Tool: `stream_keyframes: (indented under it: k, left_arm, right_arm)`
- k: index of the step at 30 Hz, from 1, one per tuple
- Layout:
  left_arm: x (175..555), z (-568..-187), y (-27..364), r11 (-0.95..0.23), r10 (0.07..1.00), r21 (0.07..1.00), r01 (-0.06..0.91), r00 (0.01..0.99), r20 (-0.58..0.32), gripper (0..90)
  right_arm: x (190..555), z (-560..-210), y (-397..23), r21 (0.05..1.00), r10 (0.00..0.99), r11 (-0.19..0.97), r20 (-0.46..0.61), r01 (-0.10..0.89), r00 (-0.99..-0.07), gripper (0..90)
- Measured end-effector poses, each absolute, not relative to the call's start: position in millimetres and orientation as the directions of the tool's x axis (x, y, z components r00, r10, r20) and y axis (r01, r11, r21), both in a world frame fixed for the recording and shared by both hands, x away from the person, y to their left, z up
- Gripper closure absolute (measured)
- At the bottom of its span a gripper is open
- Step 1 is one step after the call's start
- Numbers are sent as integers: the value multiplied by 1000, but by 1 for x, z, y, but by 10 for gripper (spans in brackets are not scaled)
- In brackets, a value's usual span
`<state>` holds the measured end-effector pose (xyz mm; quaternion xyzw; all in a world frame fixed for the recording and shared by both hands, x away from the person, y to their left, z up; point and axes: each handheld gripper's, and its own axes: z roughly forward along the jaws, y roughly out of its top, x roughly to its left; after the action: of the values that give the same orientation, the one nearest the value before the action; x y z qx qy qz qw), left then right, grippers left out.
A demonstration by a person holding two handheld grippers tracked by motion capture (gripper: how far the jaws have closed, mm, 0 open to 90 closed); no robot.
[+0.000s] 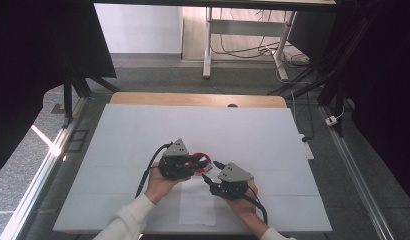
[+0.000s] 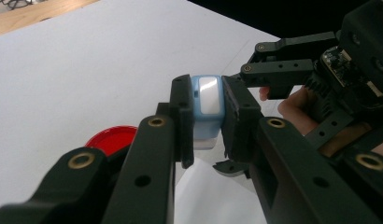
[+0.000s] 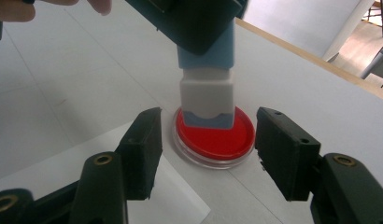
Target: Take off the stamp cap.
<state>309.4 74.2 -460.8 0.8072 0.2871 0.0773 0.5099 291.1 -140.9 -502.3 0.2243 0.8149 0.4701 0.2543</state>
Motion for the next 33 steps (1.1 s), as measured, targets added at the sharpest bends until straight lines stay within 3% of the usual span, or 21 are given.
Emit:
stream_keyframes:
  k: [33]
  left_arm:
    - [309, -462, 73, -320, 545, 866, 384, 822, -164, 756]
  right_arm:
    - [291, -506, -130, 856, 618, 507, -281, 98, -734, 622]
